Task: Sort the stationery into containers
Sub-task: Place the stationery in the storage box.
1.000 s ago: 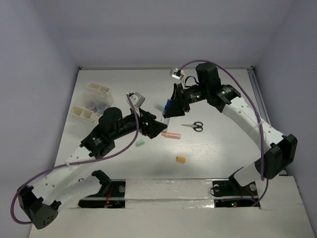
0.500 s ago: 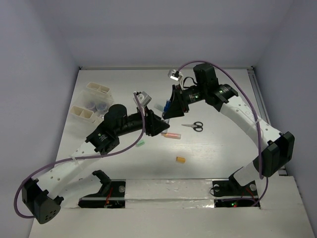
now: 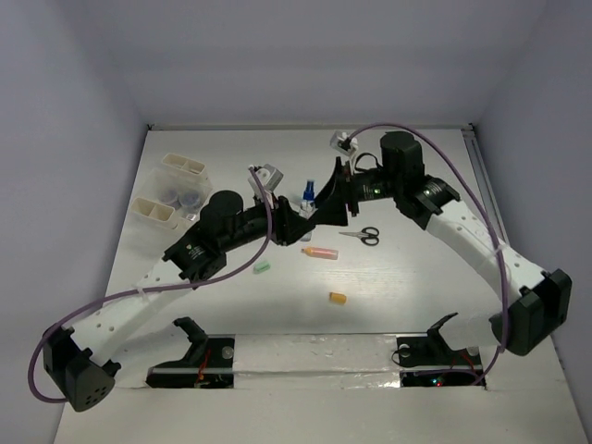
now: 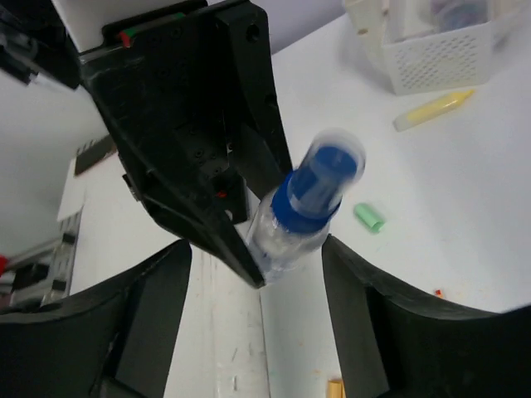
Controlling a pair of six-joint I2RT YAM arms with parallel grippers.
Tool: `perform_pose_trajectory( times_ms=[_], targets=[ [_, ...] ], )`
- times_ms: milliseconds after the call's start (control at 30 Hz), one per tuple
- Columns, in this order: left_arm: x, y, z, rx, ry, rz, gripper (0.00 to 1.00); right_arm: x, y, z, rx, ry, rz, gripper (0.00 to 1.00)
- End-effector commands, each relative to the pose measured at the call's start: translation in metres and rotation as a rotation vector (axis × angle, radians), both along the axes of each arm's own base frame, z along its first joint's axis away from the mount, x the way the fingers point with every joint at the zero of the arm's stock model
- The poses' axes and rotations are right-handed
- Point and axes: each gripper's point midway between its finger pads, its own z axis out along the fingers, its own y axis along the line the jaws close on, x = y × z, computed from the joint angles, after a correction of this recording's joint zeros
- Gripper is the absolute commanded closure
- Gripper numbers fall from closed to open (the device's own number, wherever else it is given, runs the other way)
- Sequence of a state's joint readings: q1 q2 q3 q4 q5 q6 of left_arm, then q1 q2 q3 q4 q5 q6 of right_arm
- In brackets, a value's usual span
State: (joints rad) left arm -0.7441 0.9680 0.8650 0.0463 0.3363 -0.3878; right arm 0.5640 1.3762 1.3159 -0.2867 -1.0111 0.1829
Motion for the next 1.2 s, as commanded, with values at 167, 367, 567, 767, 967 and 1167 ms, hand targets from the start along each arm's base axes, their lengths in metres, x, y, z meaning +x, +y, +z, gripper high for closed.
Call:
perform_pose_trajectory(
  times_ms=[167,367,567,767,967,1167],
  targets=[
    [0.080,0.056,0.055,-0.127,-0.122,0.465,1.00,-0.011,-0.036,0.064,0.155,-0.163,-0.282,0.23],
    [0.147,0.122,0.057,-0.156,-0.137,0.801,1.00,-0.010,-0.055,0.024,0.125,-0.123,-0.424,0.23],
    [0.195,0.204,0.064,-0.052,-0.238,1.203,1.00,-0.011,-0.066,-0.018,0.096,-0.108,-0.487,0.23],
    [0.224,0.265,0.054,0.176,-0.315,1.428,1.00,-0.016,-0.065,-0.026,0.160,-0.090,-0.482,0.23],
    [0.255,0.298,0.035,0.289,-0.303,1.474,1.00,-0.019,-0.065,-0.039,0.170,-0.069,-0.477,0.23],
    [0.273,0.327,0.019,0.356,-0.283,1.500,1.00,-0.020,-0.063,-0.043,0.183,-0.066,-0.470,0.24]
  ],
)
